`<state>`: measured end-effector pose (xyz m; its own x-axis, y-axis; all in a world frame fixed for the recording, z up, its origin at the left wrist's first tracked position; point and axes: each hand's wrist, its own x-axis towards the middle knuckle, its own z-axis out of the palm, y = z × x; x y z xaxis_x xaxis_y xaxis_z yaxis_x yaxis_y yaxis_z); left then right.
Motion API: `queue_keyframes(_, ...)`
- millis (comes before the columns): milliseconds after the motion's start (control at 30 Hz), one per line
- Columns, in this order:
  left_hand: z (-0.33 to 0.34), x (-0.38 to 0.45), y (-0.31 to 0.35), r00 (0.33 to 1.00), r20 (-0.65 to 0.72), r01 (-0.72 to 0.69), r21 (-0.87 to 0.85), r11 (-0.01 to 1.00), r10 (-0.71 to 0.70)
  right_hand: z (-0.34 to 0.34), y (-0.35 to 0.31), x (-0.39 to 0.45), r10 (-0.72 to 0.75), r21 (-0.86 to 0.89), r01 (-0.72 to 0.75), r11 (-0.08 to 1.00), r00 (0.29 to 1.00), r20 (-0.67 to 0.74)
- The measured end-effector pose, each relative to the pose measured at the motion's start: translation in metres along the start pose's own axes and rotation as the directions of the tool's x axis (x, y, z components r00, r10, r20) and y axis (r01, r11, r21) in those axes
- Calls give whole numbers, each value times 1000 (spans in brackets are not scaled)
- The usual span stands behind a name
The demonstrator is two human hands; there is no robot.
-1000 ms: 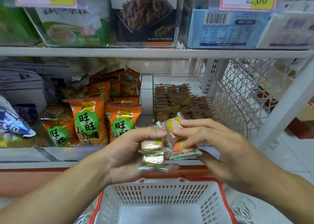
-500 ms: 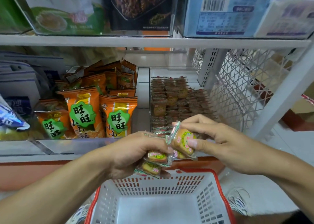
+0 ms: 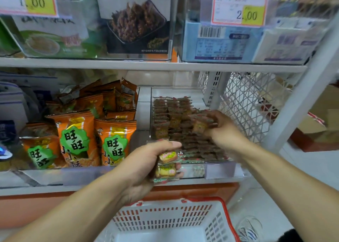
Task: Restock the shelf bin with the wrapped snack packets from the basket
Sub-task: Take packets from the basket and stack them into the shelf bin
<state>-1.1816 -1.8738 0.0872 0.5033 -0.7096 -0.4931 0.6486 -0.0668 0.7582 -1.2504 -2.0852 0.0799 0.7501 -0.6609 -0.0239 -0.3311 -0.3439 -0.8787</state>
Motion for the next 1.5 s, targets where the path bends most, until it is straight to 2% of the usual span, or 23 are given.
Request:
queue_keyframes(133, 8, 7, -4, 999, -10, -31, 5, 1000, 31, 16, 7, 39, 31, -97, -46, 994, 988, -150)
queue_keyframes(233, 7, 14, -7, 999, -21, -26, -12, 1000, 25, 29, 11, 57, 25, -86, -37, 996, 990, -137)
queue_keyframes(367, 3, 17, -10, 1000, 7, 2, 15, 1000, -2, 41, 13, 67, -1, -174, -19, 985, 993, -114)
queue_keyframes(600, 1, 17, -11, 1000, -1, 17, 10, 1000, -17, 52, 15, 68, -15, -169, -20, 985, 979, -202)
queue_keyframes(767, 2, 13, -9, 999, -11, 40, 32, 999, -39, 55, 15, 65, -41, -231, -5, 973, 980, -195)
queue_keyframes(867, 1, 9, -6, 998, -16, 55, -6, 998, -55, 48, 10, 62, -47, -204, 7, 979, 980, -192)
queue_keyframes(1000, 0, 4, 0, 998, -51, 28, -35, 999, -30, 43, -11, 41, -185, -178, 145, 973, 954, -236)
queue_keyframes(1100, 0, 3, 3, 998, -63, 7, -48, 999, -10, 44, -27, -1, -372, 9, 375, 927, 922, -103)
queue_keyframes(1167, -1, 2, 5, 1000, -8, 3, -66, 998, -3, 42, -32, -32, -522, 96, 515, 852, 850, 70)
queue_keyframes(1233, -2, 1, 7, 999, 32, -13, -51, 999, 15, 40, -33, -55, -552, 130, 537, 833, 790, 267)
queue_keyframes(1267, -3, 0, 7, 999, 38, -21, -44, 999, 23, 39, -30, -62, -526, 118, 519, 847, 785, 327)
queue_keyframes(1367, -4, 0, 8, 998, 59, -3, -48, 999, 5, 38, -23, -72, -452, 66, 461, 885, 818, 356)
queue_keyframes(1500, 0, -2, 7, 995, 89, -33, -89, 995, 41, 35, -24, -72, -474, 223, 423, 878, 832, 290)
